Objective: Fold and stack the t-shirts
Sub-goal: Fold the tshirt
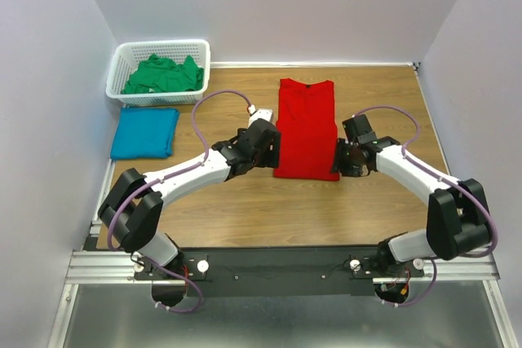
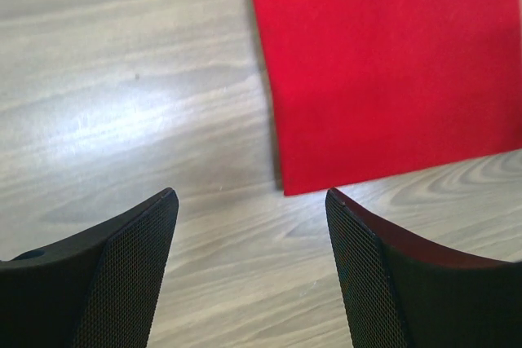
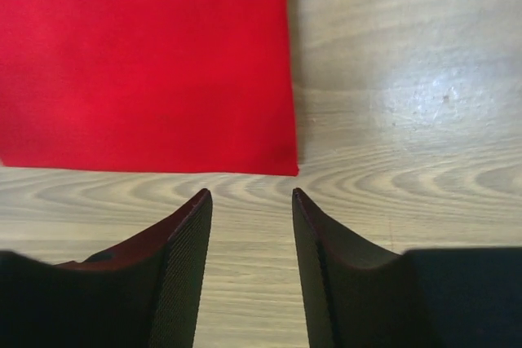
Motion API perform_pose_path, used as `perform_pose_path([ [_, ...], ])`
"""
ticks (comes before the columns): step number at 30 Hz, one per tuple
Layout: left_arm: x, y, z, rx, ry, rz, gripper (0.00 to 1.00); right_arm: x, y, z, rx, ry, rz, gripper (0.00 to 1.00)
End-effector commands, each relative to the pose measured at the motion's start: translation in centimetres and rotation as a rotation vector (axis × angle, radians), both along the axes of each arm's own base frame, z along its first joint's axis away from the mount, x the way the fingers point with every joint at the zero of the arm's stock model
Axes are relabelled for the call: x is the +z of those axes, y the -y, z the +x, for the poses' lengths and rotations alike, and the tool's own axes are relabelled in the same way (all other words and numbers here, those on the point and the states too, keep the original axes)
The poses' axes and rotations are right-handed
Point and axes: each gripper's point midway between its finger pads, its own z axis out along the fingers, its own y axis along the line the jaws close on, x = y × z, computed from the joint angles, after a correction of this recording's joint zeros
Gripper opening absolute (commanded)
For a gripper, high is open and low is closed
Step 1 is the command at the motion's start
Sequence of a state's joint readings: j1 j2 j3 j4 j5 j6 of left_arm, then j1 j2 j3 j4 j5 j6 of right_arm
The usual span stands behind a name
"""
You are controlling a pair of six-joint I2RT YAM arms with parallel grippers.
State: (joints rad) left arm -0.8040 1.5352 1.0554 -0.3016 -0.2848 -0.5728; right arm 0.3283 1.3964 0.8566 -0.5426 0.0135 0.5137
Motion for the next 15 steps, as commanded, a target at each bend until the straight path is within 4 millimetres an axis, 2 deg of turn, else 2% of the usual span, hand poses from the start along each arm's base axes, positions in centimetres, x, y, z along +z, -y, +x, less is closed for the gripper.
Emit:
perform_pose_path([
  [1, 0.4, -0.1, -0.5, 0.019, 0.01, 0.011, 0.8, -2.1, 0.9, -1.1, -0.029, -0.068, -0.107, 0.49],
  [7, 0.4, 0.7, -0.5, 0.0, 0.011, 0.014, 0.79, -2.8, 0.9, -0.1, -0.035, -0.068, -0.131, 0.45],
  [15, -0.1, 1.3, -0.6, -0.015, -0.001, 0.019, 0.77, -5.0, 1.1, -0.6, -0.038, -0.117, -0.156, 0.42],
])
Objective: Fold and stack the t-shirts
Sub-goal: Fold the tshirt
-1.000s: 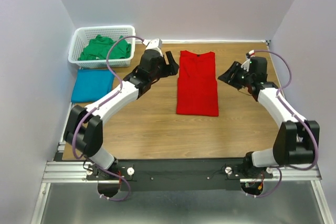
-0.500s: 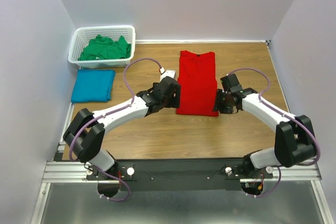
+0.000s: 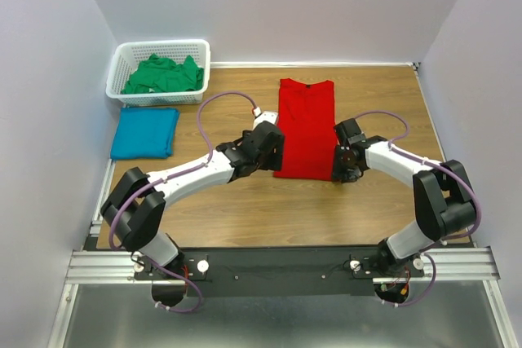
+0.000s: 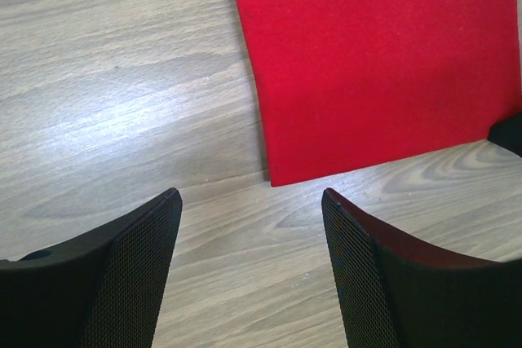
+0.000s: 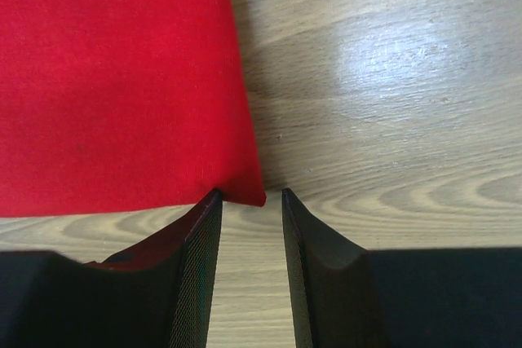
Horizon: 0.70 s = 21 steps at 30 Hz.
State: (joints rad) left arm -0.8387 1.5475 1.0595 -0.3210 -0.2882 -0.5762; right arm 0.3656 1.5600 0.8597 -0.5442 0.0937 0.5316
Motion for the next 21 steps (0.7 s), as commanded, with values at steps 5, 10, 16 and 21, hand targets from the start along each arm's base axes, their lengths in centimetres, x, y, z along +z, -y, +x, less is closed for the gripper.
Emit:
perform_pose_path([
  [5, 0.2, 1.0, 0.5, 0.0, 0.003, 0.0, 0.77, -1.7, 0.8, -0.2, -0.014, -0.013, -0.056, 0.42],
  [10, 0.2, 1.3, 0.5, -0.004, 0.001, -0.005, 0.77, 0.0, 0.6, 0.2, -0.006, 0.034, -0.031, 0.42],
  [16, 0.3, 1.2, 0.7, 0.009, 0.003, -0.002, 0.77, 2.3, -0.3, 1.5, -0.001, 0.076, 0.004, 0.43],
  [21, 0.4, 1.0, 0.6, 0.016, 0.002, 0.001, 0.77, 2.0, -0.4, 1.4, -0.001, 0.066, -0.005, 0.43],
])
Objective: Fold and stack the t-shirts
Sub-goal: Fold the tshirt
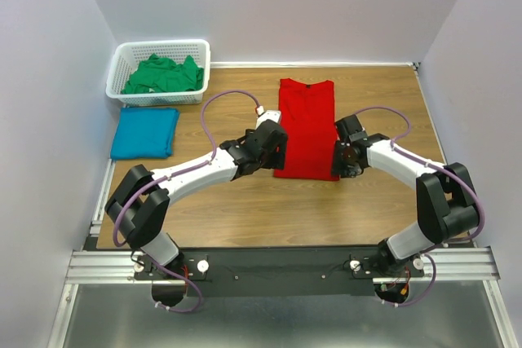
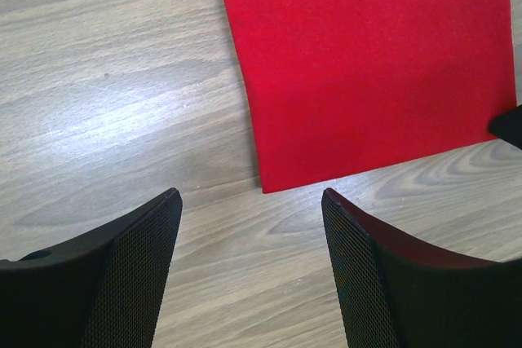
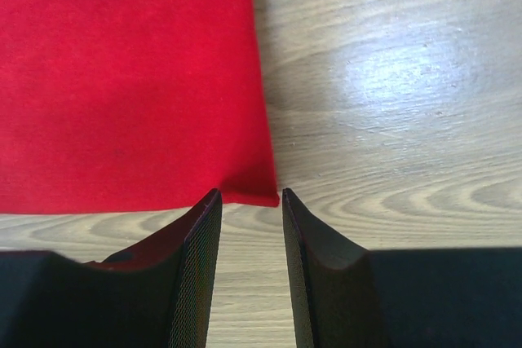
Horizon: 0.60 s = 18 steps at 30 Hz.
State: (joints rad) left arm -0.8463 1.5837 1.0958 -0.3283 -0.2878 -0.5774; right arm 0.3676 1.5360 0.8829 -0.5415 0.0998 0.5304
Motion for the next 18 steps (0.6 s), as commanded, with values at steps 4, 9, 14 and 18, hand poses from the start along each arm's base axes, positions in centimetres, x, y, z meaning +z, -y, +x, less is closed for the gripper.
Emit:
perform_pose_path([
  [4, 0.4, 0.2, 0.4, 0.022, 0.007, -0.001, 0.77, -0.2, 0.2, 0.2, -0.006, -0.004, -0.049, 0.43],
  [9, 0.2, 0.1, 0.3, 0.029, 0.003, 0.004, 0.77, -1.7, 0.9, -0.5, -0.001, -0.037, -0.118, 0.43],
  [14, 0.4, -0.1, 0.4, 0.039, 0.003, 0.008, 0.77, -2.9, 1.4, -1.8, 0.004, -0.073, -0.171, 0.43],
  [18, -0.1, -0.1, 0.2, 0.04, -0.014, 0.021, 0.77, -3.7, 1.4, -2.8, 0.017, -0.103, -0.185, 0.4],
])
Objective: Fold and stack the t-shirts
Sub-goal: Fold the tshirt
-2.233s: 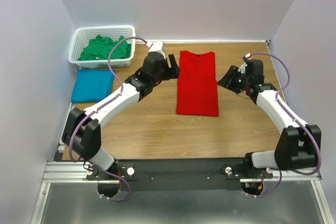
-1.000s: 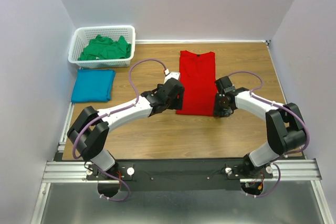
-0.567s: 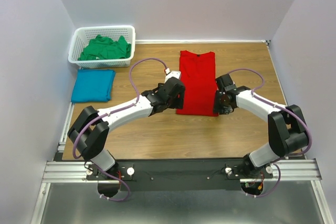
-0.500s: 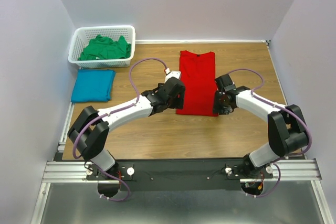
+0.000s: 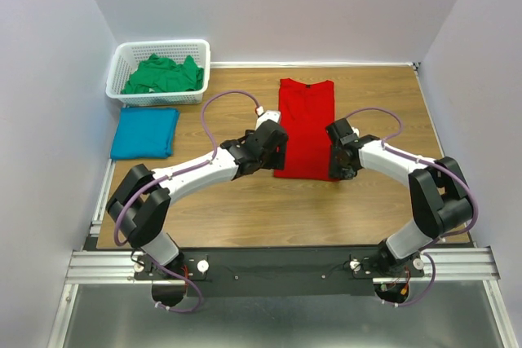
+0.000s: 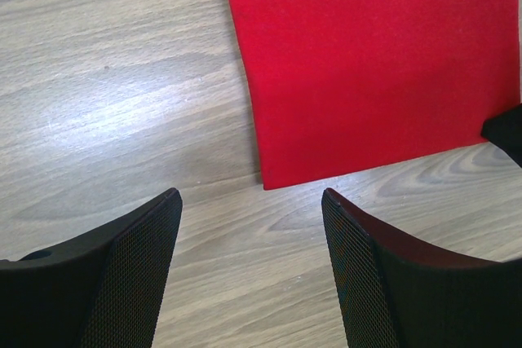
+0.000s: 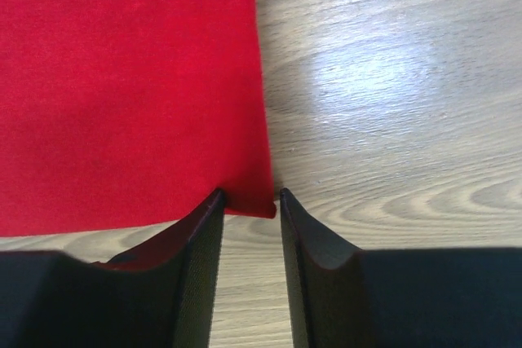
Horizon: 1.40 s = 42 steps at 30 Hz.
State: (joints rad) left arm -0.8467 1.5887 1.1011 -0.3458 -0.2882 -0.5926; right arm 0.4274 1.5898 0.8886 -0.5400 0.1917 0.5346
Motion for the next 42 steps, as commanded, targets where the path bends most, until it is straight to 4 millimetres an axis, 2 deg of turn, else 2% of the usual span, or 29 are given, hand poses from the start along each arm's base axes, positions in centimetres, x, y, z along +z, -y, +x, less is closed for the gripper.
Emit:
perform_pose_path([
  [1, 0.2, 0.0, 0.4, 0.035, -0.006, 0.019, 0.77, -2.6, 1.5, -2.7, -0.01, -0.099, -0.09, 0.39],
  [11, -1.0, 0.5, 0.0, 0.032, -0.058, 0.039, 0.8, -3.9, 1.5, -4.3, 0.011, -0.149, -0.103, 0.17],
  [15, -2.2, 0.9, 0.0, 0.024, -0.092, 0.058, 0.81, -4.2, 1.6, -4.7, 0.018, -0.159, -0.107, 0.01],
  [20, -3.1, 1.6, 0.2, 0.021, -0.125, 0.072, 0.78, -4.2, 1.1, -4.7, 0.038, -0.152, -0.088, 0.01],
  [29, -6.0, 1.9, 0.0, 0.009, -0.205, 0.138, 0.56, -4.0, 0.8, -4.5, 0.049, -0.135, -0.071, 0.01],
  [42, -8.9, 2.5, -1.1, -0.028, -0.291, 0.183, 0.54, -4.4, 0.5, -4.5, 0.068, -0.14, -0.061, 0.01],
])
